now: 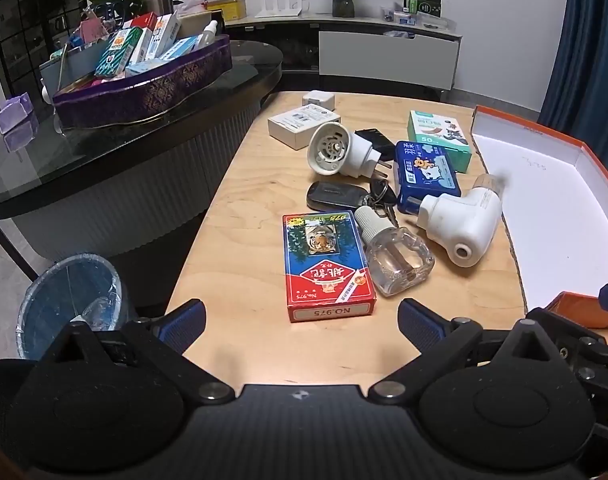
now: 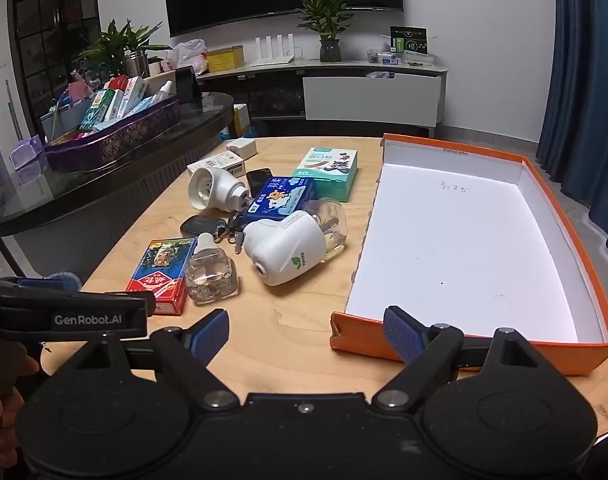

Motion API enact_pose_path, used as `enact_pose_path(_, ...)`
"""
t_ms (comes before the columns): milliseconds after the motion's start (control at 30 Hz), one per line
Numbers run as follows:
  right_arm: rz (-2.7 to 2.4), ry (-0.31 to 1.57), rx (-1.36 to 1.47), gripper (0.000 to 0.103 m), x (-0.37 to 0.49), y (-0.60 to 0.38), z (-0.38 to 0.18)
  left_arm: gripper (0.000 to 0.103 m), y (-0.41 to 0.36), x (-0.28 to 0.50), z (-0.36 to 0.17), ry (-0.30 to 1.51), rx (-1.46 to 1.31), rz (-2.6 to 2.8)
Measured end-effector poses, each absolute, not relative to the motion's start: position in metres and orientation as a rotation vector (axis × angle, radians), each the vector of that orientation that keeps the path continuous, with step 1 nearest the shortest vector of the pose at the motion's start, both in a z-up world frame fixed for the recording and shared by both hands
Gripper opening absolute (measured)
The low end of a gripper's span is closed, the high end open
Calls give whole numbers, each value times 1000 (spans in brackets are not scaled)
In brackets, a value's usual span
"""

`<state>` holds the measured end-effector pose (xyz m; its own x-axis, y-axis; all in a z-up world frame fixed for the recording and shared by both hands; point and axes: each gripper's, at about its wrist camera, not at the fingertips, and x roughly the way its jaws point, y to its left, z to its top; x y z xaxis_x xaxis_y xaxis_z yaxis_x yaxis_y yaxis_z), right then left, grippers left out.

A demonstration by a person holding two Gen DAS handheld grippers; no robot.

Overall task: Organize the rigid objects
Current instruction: 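Move both grippers toward the red card box and white plug-in freshener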

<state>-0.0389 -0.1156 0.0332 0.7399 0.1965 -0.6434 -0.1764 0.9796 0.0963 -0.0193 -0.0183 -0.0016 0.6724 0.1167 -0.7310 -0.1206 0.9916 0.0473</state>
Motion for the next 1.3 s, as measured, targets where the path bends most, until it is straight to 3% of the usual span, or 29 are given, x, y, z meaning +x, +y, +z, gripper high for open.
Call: enact_pose_path(1300, 208, 750, -32, 99, -31, -98, 22, 103, -3, -13, -13, 845, -42, 144)
